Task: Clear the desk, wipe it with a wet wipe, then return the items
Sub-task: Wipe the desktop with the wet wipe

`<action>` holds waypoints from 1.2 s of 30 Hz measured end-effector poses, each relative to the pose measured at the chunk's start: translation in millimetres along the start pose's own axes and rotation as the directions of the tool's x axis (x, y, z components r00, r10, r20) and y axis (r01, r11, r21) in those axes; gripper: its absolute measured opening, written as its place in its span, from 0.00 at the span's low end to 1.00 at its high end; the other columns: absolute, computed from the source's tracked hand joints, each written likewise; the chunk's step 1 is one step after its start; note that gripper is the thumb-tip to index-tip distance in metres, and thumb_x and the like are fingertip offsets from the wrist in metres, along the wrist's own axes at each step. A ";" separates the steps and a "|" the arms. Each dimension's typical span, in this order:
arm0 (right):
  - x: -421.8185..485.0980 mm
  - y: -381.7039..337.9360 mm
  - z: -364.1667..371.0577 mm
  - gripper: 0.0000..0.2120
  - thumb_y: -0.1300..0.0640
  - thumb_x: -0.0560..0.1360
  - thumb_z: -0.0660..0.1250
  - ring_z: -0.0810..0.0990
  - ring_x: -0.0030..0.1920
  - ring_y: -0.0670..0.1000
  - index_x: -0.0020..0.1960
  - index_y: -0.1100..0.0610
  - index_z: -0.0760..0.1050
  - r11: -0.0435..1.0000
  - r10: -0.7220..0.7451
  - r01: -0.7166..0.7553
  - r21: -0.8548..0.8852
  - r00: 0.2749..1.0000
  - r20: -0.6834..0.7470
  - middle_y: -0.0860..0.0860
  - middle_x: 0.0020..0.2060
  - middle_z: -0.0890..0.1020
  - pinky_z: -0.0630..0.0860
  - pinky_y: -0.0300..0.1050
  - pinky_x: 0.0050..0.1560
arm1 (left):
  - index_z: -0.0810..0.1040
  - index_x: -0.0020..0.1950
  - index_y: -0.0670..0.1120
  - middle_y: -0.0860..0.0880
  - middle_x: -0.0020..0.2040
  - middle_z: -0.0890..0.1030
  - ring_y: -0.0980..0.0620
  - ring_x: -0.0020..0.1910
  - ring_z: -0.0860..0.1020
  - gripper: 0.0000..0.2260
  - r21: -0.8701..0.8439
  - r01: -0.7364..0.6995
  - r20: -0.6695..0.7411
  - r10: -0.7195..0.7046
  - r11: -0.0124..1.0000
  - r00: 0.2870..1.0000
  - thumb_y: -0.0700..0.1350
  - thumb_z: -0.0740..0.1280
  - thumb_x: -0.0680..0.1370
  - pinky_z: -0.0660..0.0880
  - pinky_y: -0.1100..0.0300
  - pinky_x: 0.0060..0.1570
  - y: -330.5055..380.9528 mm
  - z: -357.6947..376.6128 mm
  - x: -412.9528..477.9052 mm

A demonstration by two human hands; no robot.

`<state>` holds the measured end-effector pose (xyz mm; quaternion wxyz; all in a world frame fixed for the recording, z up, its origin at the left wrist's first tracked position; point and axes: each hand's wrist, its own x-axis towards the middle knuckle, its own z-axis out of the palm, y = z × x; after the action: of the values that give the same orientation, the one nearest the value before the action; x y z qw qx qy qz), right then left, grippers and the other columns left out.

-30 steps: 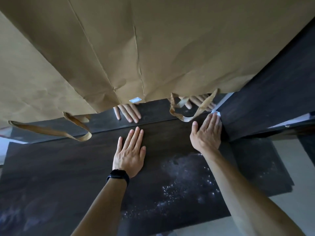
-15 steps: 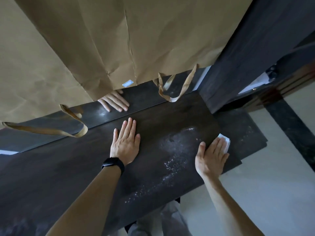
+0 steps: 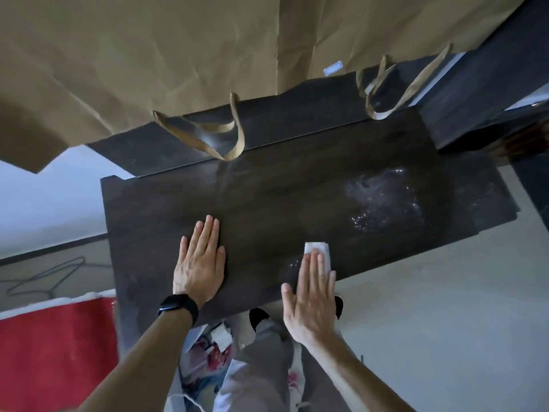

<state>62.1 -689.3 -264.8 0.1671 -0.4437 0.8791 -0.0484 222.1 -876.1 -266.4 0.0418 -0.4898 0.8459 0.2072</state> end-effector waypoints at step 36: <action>175.8 161.1 -83.4 0.30 0.42 0.81 0.37 0.39 0.78 0.49 0.79 0.54 0.40 0.892 0.452 -0.451 0.032 0.887 -0.092 0.50 0.79 0.43 0.44 0.66 0.75 | 0.56 0.81 0.49 0.51 0.82 0.54 0.51 0.81 0.52 0.27 0.101 -0.314 -0.073 0.322 0.944 0.944 0.54 0.48 0.82 0.51 0.45 0.78 107.2 18.2 102.8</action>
<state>-185.8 -737.7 -268.2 0.1331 -0.2233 0.9650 -0.0340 75.9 -905.8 -277.9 -0.0082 -0.3533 0.9231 0.1517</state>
